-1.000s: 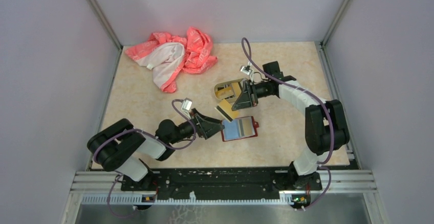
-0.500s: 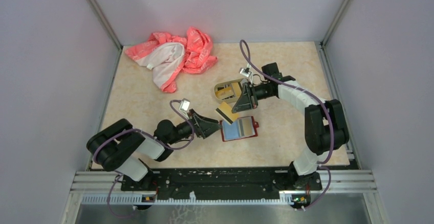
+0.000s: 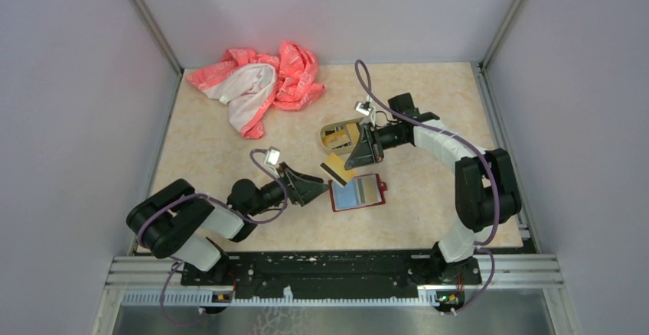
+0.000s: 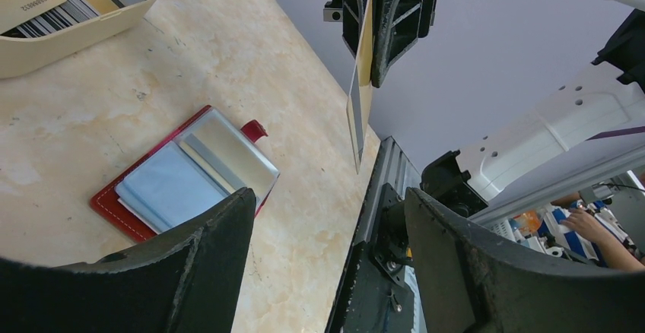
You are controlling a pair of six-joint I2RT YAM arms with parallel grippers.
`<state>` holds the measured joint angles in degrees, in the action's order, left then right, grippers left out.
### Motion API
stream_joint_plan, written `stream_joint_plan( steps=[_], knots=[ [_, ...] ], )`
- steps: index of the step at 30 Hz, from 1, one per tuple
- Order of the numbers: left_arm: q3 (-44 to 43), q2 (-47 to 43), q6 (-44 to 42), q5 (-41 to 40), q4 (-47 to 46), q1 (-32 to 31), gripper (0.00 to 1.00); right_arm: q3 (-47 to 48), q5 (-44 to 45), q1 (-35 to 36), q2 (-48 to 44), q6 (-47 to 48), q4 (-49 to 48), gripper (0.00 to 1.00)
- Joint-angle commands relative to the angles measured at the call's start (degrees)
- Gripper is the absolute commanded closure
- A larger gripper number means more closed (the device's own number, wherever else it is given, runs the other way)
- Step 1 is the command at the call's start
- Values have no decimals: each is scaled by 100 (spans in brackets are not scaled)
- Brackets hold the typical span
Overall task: Put the credit cards into the card holder
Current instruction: Pick up the credit card from the storage box.
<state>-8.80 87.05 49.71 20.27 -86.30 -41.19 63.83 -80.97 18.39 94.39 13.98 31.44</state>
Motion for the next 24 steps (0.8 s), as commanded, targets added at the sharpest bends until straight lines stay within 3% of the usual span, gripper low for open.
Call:
stream_joint_plan(
  steps=[1, 10, 13, 16, 18, 19, 22, 24],
  knots=[
    [22, -77, 8, 86, -1632, 36, 22, 244, -88, 76, -17, 192, 6, 100],
    [-321, 57, 29, 193, -1643, 86, 25, 255, 36, 253, 48, 296, 99, 100],
    [-461, 92, 53, 287, -1641, 149, 32, 307, 126, 336, 108, 457, 279, 100],
    [-587, 135, 136, 454, -1631, 225, 53, 400, 226, 412, 156, 648, 483, 100],
    [-643, 183, 211, 612, -1634, 278, 79, 442, 265, 428, 174, 751, 584, 100],
    [-655, 208, 240, 694, -1635, 300, 96, 449, 266, 436, 168, 771, 602, 100],
    [-627, 228, 258, 848, -1643, 350, 100, 448, 303, 437, 145, 791, 624, 100],
    [-575, 196, 217, 947, -1630, 395, 100, 459, 406, 437, 133, 844, 649, 83]
  ],
)
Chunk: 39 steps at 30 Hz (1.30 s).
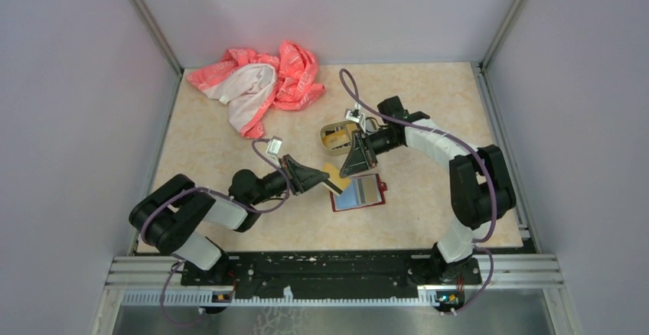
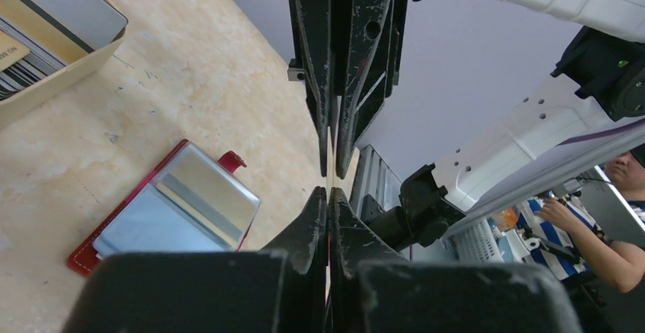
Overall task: Put the credit cards into the card holder
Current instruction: Pick up the credit card from the storage box.
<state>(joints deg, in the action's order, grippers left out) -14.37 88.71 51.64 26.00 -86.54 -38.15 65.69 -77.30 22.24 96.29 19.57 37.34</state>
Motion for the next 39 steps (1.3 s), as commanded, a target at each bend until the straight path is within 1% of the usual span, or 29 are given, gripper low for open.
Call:
stream_joint_plan(
  steps=[1, 2, 3, 5, 9, 11, 13, 14, 16, 17, 21, 22, 23, 24, 25, 27, 29, 33, 39],
  knots=[
    [-14, -13, -12, 476, -1563, 123, 100, 288, 124, 52, -72, 375, 120, 74],
    [-25, -56, -74, 605, -1486, 160, 100, 320, 226, 57, -88, 497, 216, 67],
    [-57, -138, -152, 763, -1330, 202, 100, 354, 328, 61, -106, 658, 341, 62],
    [-188, -360, -435, 1134, -704, 273, 100, 405, 499, 95, -144, 953, 553, 58],
    [-458, -1113, -1243, 1290, 1206, 308, 100, 431, 843, 311, -152, 1424, 800, 54],
    [-487, -1419, -1369, 1180, 1645, 307, 100, 412, 924, 425, -130, 1562, 815, 54],
    [-476, -1612, -1438, 1110, 1844, 304, 100, 424, 861, 516, -86, 1651, 886, 53],
    [-438, -1693, -1434, 1125, 1833, 308, 100, 453, 727, 635, -88, 1656, 873, 62],
    [-435, -1684, -1427, 1195, 1813, 306, 100, 468, 519, 673, -92, 1690, 895, 76],
    [-436, -1674, -1425, 1207, 1816, 307, 100, 498, 420, 676, -93, 1742, 938, 81],
    [-435, -1612, -1449, 1232, 1808, 307, 100, 596, 243, 702, -128, 2116, 1256, 96],
    [-440, -1602, -1464, 1240, 1819, 307, 97, 606, 275, 709, -137, 2148, 1294, 99],
    [-443, -1610, -1491, 1241, 1843, 308, 87, 615, 311, 718, -146, 2174, 1320, 100],
    [-444, -1629, -1520, 1257, 1896, 312, 78, 647, 347, 713, -149, 2204, 1381, 100],
    [-444, -1666, -1574, 1289, 1978, 311, 73, 692, 389, 713, -146, 2237, 1448, 100],
    [-443, -1776, -1702, 1327, 2224, 323, 67, 793, 424, 716, -117, 2339, 1638, 100],
    [-444, -1921, -1793, 1348, 2518, 331, 65, 901, 413, 719, -69, 2543, 1888, 100],
    [-432, -2228, -1998, 1299, 3051, 357, 66, 988, 401, 718, -4, 2824, 2175, 100],
    [-462, -2484, -2094, 1172, 3288, 372, 64, 980, 573, 809, 43, 2951, 2268, 100]
  ],
)
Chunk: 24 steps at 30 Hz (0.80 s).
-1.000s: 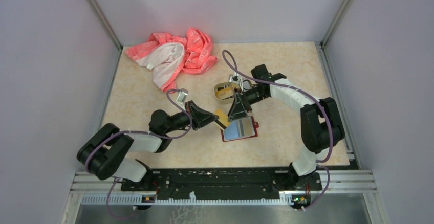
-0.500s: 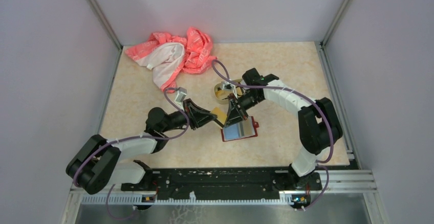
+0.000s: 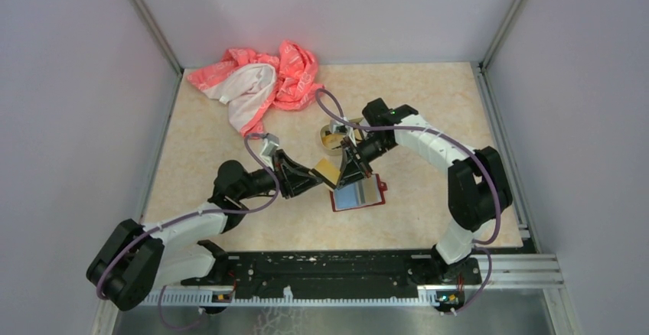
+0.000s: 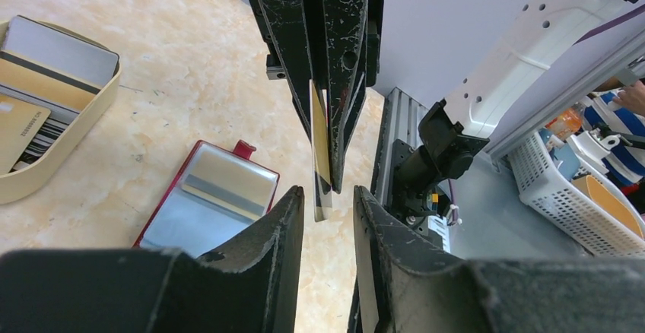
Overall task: Put the credit cards into the card holder
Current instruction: Pick up the credit card from the storage box.
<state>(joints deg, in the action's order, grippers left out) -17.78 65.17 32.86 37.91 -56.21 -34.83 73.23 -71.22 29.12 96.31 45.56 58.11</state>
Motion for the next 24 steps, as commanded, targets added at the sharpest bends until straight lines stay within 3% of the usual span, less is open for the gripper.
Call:
stream_joint_plan(
  steps=[1, 4, 7, 10, 12, 18, 24],
  knots=[
    [-139, -130, -215, -20, 254, 42, 64, 245, -13, 146, 64, 389, 234, 100],
    [-194, -110, -190, 20, 260, 59, 65, 307, -3, 205, 106, 526, 372, 100],
    [-203, -103, -169, 50, 253, 69, 75, 308, 34, 215, 124, 550, 386, 100],
    [-187, -108, -137, 126, 182, 72, 100, 308, 99, 230, 142, 546, 367, 100],
    [-124, -128, -106, 151, 87, 76, 100, 318, 179, 234, 156, 513, 334, 99],
    [139, 34, 32, 52, 156, 77, 100, 379, 1094, -97, -222, 204, 26, 51],
    [-41, 1121, 713, 451, 31, 72, 100, -363, 3351, -555, -769, -299, -1414, 48]
  ],
)
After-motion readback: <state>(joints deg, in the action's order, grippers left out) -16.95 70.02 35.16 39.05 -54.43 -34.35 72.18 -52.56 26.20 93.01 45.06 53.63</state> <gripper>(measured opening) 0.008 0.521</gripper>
